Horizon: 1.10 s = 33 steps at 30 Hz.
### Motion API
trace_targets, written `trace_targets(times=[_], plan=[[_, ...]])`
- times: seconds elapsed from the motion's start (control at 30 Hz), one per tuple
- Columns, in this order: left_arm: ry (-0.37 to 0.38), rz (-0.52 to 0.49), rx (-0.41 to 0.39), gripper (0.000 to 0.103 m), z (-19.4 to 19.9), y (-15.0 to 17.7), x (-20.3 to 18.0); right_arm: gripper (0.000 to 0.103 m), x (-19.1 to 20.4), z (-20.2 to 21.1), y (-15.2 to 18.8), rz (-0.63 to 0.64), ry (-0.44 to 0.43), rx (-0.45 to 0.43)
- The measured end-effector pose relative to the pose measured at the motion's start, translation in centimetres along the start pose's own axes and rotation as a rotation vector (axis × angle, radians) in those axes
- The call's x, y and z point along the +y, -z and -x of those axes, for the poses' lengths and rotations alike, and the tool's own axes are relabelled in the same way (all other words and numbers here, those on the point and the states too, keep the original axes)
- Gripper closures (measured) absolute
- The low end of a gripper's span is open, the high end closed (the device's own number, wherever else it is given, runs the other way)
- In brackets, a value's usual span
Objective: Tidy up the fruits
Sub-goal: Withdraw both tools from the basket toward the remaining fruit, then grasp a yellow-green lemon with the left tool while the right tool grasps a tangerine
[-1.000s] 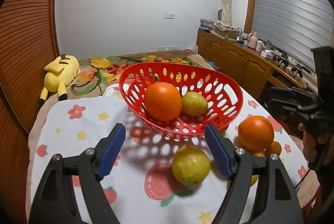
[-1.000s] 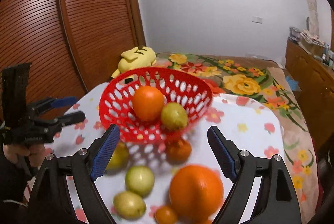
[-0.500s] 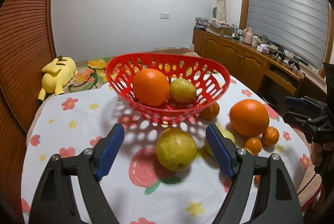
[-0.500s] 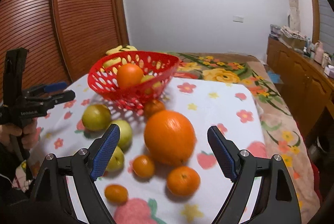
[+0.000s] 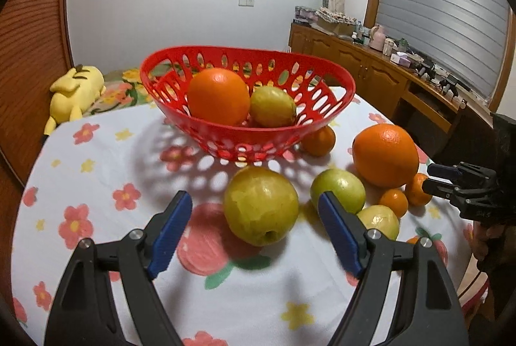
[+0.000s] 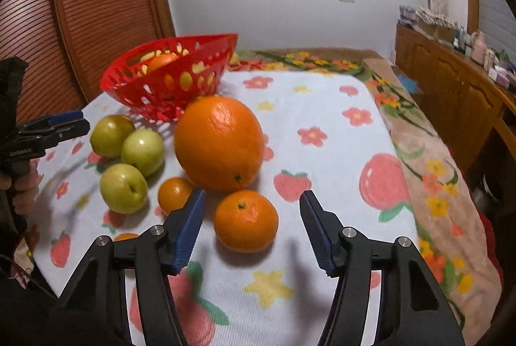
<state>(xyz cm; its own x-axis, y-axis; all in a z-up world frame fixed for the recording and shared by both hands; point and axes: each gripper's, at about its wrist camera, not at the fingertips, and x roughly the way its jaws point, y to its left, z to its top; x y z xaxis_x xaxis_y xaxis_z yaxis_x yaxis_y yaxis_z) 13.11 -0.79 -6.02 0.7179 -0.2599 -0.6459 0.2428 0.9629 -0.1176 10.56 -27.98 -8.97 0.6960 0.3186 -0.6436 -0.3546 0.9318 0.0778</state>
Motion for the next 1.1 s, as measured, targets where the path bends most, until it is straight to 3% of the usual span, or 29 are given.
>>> trace_targets(times=[0.27,1.1], plan=[[0.003,0.017,0.047,0.027,-1.7,0.4,0.2,0.047,0.2,-1.2,0.4,-0.01,0.001,0.033],[0.04,0.053,0.139,0.027,-4.7,0.1,0.5,0.055,0.5,-1.8,0.8,0.012,-0.006,0.037]])
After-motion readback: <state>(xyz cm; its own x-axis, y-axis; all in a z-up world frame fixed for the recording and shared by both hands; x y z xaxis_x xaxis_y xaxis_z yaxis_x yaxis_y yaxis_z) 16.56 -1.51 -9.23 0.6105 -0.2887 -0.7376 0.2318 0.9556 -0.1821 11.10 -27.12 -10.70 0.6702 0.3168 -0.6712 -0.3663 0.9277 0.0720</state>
